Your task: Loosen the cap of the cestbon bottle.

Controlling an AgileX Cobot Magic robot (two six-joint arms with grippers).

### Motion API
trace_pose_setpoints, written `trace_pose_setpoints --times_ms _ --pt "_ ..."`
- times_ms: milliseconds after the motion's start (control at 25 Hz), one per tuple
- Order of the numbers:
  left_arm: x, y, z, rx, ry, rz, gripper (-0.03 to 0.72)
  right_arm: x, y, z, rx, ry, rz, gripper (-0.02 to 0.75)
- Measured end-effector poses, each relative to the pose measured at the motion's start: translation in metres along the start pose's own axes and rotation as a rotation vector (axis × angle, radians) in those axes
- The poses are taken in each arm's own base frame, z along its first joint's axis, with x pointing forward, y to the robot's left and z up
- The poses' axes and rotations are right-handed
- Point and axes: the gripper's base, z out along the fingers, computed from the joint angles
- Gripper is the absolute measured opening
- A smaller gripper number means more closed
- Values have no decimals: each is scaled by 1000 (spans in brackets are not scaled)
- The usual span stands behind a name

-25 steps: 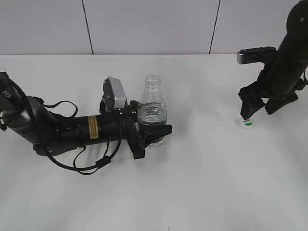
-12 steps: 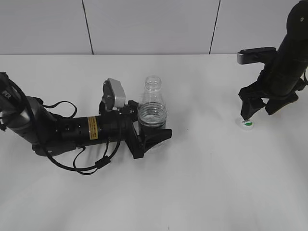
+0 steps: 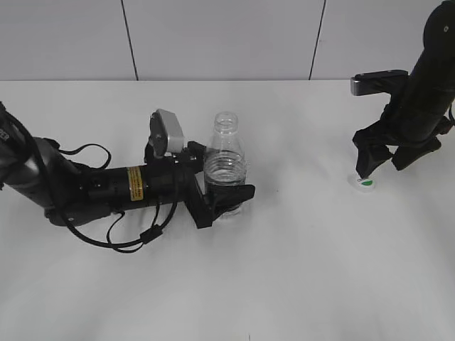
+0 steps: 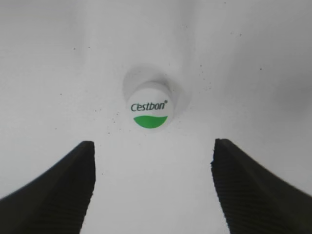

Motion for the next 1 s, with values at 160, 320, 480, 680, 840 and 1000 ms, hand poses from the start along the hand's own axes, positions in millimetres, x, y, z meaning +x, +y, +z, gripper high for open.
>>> trace_pose_setpoints --times_ms 160,320,480,680,840,1000 --pt "-22 0 -2 -7 -36 39 564 0 0 0 0 0 0 564" --pt "-51 -1 -5 -1 -80 40 564 0 0 0 0 0 0 564" --pt "-84 -5 -11 4 -133 79 564 0 0 0 5 2 -4 564" --pt "-125 -13 -21 12 -199 93 564 0 -1 0 7 2 -6 564" --pt "-160 -22 -33 5 -240 114 564 0 -1 0 8 3 -7 564" --pt "-194 -25 -48 -130 -199 131 564 0 -1 0 8 4 -7 564"
